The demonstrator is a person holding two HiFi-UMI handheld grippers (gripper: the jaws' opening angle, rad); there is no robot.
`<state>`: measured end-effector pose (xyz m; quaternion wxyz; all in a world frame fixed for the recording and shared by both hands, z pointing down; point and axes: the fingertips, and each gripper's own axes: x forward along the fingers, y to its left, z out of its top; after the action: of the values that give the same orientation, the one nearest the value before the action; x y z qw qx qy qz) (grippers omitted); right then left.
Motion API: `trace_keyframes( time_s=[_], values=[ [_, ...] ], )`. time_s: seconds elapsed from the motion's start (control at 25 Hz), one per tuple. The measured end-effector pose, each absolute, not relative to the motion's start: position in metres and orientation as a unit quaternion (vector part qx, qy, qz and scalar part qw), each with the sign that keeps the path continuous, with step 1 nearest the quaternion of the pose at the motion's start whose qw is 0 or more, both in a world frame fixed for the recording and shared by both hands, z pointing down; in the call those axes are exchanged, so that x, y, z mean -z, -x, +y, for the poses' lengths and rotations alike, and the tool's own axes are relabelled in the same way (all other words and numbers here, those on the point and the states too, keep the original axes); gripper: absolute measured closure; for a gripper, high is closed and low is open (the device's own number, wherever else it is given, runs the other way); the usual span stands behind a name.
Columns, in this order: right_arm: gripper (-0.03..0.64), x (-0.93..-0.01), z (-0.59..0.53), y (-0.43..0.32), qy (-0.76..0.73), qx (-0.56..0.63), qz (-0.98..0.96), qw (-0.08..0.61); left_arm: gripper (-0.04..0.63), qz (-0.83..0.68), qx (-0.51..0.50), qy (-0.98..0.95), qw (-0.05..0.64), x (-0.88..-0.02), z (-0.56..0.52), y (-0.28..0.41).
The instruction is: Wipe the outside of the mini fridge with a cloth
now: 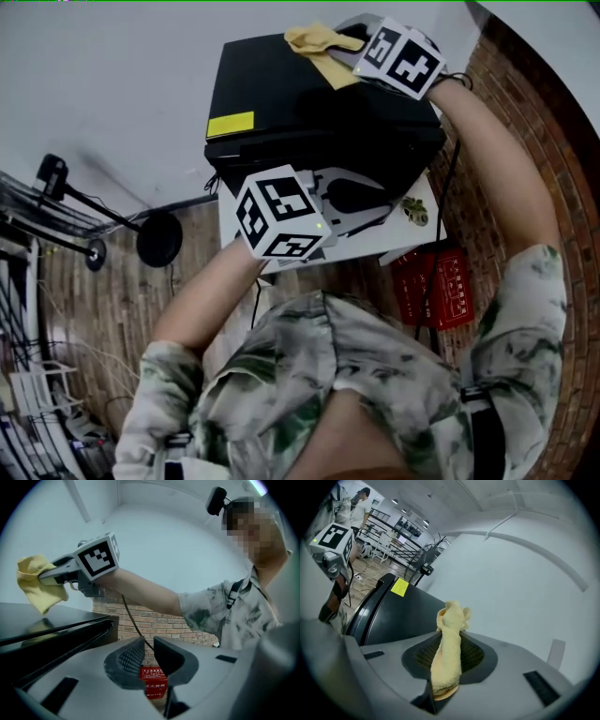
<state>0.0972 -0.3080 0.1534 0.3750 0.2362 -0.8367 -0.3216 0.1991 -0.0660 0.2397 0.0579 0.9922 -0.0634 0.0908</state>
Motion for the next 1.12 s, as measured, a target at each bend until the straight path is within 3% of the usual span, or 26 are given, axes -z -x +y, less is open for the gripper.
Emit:
trace_keyframes(
  time_s=[0.52, 1.12],
  values=[
    [0.522, -0.183, -0.333, 0.04, -0.16, 0.363, -0.822, 0.41, 0.54, -0.132, -0.08, -0.985, 0.075, -0.246, -0.079, -0.155],
    [0.522, -0.205, -0.405, -0.096, -0.27, 0.308, -0.762, 0.502, 0.54, -0.088, -0.082, -0.99, 0.079, -0.252, -0.083, -0.188]
  ],
)
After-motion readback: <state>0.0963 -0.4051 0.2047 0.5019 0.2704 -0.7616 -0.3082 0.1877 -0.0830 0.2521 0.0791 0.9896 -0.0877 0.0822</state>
